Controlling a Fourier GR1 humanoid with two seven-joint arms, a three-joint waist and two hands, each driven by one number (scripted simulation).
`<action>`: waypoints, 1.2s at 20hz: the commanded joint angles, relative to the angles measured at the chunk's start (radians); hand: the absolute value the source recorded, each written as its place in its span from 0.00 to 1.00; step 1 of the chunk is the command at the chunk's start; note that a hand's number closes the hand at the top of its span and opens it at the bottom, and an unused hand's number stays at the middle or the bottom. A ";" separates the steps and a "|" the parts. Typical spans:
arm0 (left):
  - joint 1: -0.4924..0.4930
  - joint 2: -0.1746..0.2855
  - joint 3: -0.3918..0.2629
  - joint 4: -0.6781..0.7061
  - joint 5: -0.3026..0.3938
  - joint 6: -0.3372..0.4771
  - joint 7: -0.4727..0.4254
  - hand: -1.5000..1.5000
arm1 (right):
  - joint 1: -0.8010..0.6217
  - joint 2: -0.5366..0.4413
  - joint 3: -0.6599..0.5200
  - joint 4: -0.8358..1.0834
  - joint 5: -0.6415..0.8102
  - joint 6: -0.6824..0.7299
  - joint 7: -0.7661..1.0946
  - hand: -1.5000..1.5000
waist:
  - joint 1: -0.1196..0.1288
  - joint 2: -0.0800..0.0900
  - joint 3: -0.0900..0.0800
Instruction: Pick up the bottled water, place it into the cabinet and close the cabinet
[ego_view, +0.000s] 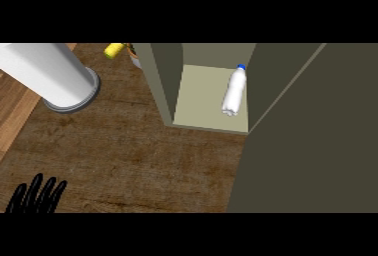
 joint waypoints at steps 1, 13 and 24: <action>0.035 0.064 0.026 -0.017 0.028 -0.062 0.003 0.00 | -0.160 0.011 0.091 -0.088 0.062 0.069 0.144 1.00 | 0.023 0.005 0.000; 0.032 0.136 0.100 0.022 0.049 -0.147 -0.017 0.00 | -0.379 0.128 0.101 0.032 -0.054 0.059 0.324 1.00 | 0.065 0.020 -0.007; 0.019 0.133 0.125 0.028 0.063 -0.167 -0.022 0.00 | -0.398 0.244 0.031 0.114 -0.165 0.017 0.358 1.00 | 0.089 0.043 -0.006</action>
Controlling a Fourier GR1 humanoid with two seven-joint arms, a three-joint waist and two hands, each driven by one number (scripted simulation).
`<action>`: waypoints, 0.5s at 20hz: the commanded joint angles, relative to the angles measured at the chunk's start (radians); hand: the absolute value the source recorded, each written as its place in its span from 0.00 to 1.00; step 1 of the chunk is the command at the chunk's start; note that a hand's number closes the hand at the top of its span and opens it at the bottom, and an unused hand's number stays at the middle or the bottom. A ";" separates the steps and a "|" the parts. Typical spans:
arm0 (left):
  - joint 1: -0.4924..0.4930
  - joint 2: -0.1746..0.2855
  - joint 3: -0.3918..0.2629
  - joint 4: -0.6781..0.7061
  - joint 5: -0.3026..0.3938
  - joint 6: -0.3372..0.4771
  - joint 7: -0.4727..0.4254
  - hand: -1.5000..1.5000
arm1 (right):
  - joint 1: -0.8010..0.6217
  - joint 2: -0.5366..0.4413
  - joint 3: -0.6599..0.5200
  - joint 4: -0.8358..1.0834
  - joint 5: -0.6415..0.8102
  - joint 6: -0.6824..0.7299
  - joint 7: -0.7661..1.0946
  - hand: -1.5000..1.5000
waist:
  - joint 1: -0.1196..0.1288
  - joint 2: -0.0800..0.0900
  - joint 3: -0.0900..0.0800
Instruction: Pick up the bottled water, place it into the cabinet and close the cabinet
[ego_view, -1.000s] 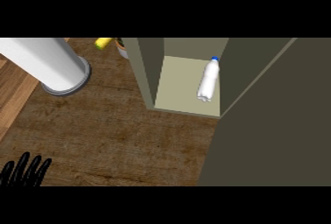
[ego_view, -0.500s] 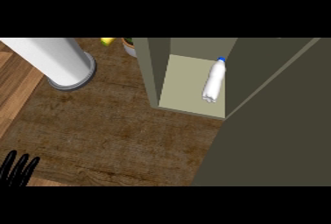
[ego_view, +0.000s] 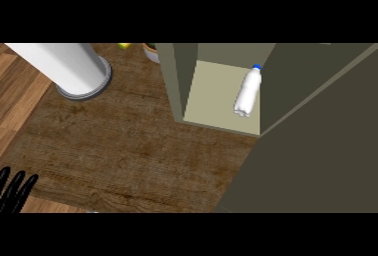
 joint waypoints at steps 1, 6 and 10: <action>-0.007 0.012 0.012 -0.002 0.009 -0.039 -0.010 0.00 | -0.042 0.137 0.034 0.081 -0.085 -0.080 0.092 1.00 | 0.013 0.016 0.003; -0.016 0.029 0.037 -0.004 0.027 -0.041 0.005 0.00 | -0.107 0.231 -0.006 0.151 -0.189 -0.103 0.138 1.00 | 0.016 0.017 0.008; -0.026 0.045 0.051 -0.002 0.041 -0.057 0.021 0.00 | -0.197 0.283 -0.034 0.260 -0.308 -0.071 0.183 1.00 | 0.025 0.020 0.010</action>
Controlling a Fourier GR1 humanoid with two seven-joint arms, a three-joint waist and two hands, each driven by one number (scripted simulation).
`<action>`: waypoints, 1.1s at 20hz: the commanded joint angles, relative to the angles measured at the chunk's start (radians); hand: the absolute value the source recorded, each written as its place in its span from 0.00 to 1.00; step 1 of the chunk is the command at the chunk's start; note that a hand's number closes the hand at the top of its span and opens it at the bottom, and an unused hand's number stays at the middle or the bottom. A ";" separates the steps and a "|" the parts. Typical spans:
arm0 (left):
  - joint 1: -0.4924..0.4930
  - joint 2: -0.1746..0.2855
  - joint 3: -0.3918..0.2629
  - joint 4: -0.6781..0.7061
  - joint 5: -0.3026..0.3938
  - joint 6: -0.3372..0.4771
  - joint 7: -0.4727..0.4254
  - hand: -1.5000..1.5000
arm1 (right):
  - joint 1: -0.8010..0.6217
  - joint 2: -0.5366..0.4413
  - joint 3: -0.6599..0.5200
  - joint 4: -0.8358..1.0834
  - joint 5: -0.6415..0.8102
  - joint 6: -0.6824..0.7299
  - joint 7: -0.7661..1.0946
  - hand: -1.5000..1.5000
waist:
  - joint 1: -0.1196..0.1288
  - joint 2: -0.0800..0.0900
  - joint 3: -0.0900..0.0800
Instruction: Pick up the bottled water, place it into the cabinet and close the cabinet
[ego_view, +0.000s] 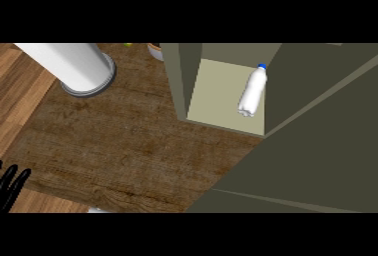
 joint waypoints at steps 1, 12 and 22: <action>0.002 -0.004 0.001 0.007 0.006 -0.032 -0.011 0.00 | -0.113 0.142 -0.033 0.134 -0.099 -0.087 0.084 1.00 | -0.001 -0.002 0.002; 0.037 0.007 0.040 0.056 0.059 -0.081 -0.001 0.00 | -0.575 0.319 -0.360 0.622 -0.047 -0.267 0.127 1.00 | -0.064 -0.031 0.008; 0.055 -0.010 0.057 0.036 0.039 -0.097 0.002 0.00 | -0.988 0.349 -0.525 1.125 -0.009 -0.281 0.080 1.00 | -0.089 -0.034 0.012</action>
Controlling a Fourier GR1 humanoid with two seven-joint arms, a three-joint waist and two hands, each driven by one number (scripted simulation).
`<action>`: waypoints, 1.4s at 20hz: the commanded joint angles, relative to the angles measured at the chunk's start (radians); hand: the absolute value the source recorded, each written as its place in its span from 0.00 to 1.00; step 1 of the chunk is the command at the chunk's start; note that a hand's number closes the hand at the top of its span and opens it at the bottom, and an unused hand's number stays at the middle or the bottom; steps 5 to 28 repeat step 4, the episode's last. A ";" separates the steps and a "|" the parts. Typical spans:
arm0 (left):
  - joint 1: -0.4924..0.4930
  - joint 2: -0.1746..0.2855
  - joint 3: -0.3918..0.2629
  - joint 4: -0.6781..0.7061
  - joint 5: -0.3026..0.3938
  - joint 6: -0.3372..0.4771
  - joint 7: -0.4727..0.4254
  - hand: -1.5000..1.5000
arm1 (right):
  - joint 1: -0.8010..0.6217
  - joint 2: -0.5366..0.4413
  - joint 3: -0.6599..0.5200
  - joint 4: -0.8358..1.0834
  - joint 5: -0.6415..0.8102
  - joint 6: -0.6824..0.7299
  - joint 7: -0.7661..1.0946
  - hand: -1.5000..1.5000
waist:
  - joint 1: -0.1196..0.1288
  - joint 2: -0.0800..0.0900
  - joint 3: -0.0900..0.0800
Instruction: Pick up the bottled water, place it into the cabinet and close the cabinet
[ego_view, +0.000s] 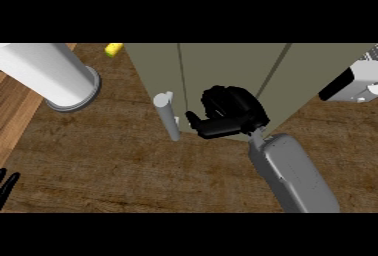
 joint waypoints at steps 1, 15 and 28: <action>0.015 -0.006 0.010 0.010 -0.001 -0.052 -0.031 0.00 | -0.238 0.023 -0.130 0.168 0.017 -0.046 -0.068 1.00 | 0.001 -0.009 -0.010; -0.001 -0.001 0.008 -0.013 0.009 -0.027 0.004 0.00 | -0.170 0.029 -0.073 0.130 0.006 -0.042 -0.042 1.00 | -0.013 -0.015 -0.007; -0.001 -0.001 0.008 -0.013 0.009 -0.027 0.004 0.00 | -0.170 0.029 -0.073 0.130 0.006 -0.042 -0.042 1.00 | -0.013 -0.015 -0.007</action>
